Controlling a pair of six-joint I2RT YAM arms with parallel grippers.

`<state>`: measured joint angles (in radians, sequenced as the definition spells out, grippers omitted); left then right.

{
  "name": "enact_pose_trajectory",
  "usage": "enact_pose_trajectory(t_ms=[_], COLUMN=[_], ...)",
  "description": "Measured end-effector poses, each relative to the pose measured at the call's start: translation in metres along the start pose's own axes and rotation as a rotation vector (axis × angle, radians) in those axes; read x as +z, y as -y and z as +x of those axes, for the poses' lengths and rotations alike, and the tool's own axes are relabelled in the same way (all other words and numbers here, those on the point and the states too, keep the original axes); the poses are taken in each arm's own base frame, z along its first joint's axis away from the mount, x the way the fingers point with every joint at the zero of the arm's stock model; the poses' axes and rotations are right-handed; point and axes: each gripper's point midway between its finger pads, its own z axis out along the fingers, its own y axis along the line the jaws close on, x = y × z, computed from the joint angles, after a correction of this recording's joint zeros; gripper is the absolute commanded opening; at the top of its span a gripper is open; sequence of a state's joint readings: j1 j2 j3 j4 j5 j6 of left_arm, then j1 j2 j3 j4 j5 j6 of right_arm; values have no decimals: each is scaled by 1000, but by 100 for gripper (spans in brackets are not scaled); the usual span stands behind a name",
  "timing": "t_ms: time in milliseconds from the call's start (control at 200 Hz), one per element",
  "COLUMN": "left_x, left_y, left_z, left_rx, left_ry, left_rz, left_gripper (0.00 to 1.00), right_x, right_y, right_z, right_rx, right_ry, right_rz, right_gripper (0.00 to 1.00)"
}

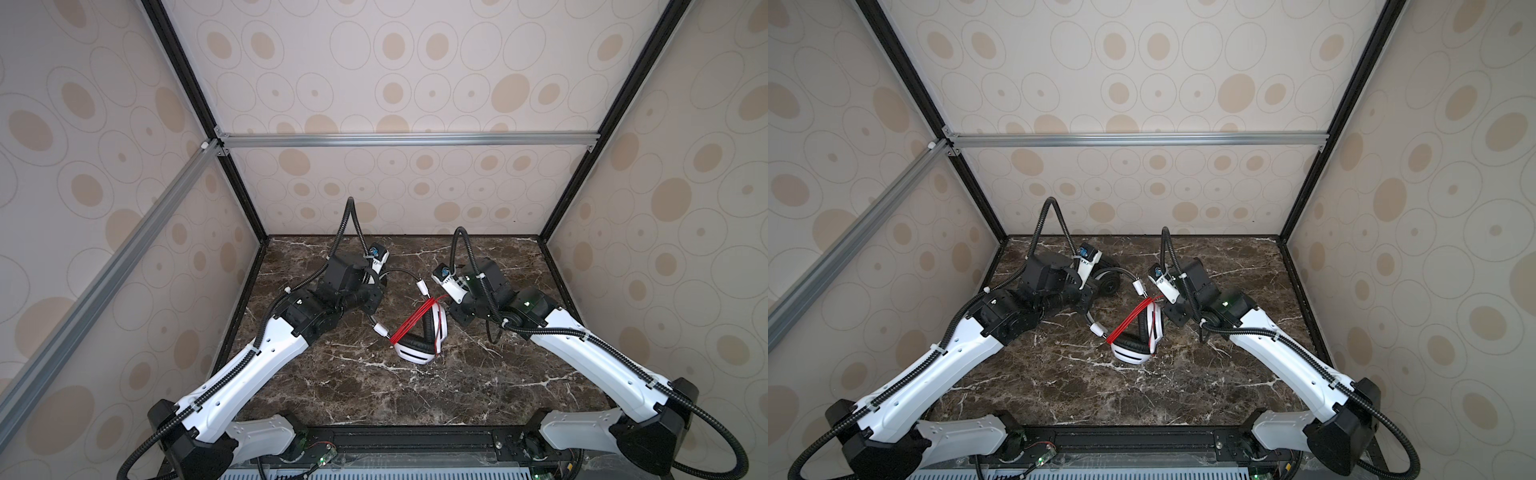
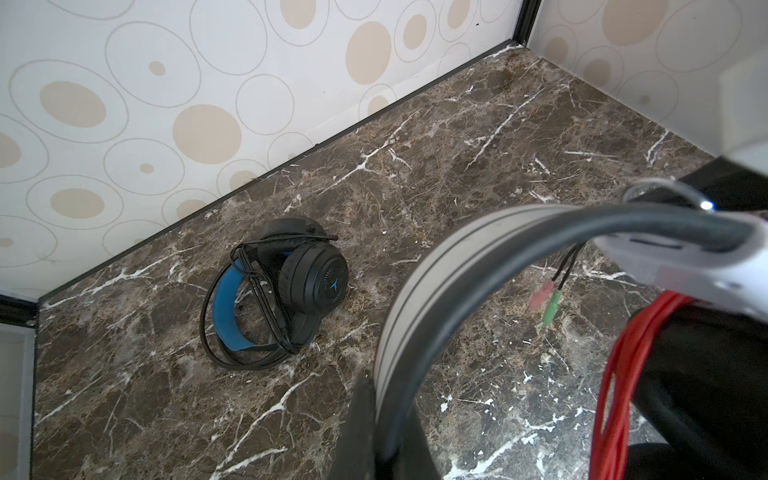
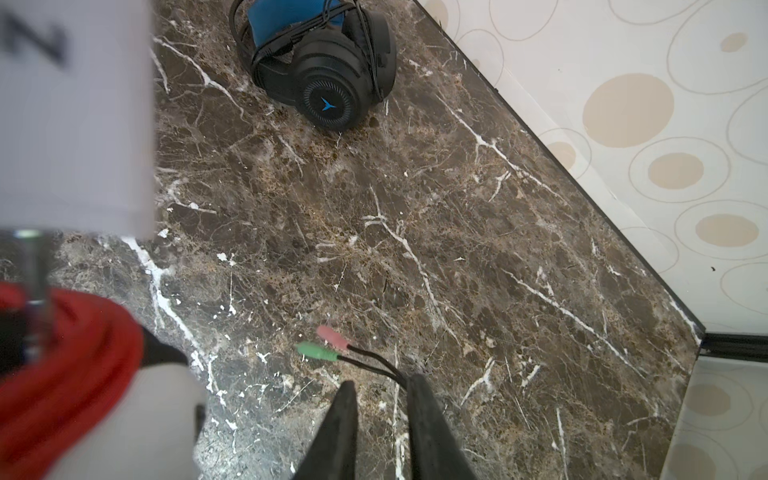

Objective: Wrap the headphones

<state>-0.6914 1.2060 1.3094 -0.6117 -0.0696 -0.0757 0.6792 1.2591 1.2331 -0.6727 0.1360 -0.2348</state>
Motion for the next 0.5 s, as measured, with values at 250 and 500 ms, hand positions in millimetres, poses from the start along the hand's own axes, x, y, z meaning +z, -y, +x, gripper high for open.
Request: enact_pose_trajectory(t_ms=[250,500], left_x=[-16,-30], left_y=[2,3], left_z=[-19,-32], left_rx=[-36,-75], left_ry=[36,50], left_rz=[24,43], left_gripper=[0,0], right_x=[-7,-14], right_y=[7,5], right_z=[7,1], right_rx=[99,132], right_ry=[62,150], right_rz=[-15,-43], right_gripper=[38,44])
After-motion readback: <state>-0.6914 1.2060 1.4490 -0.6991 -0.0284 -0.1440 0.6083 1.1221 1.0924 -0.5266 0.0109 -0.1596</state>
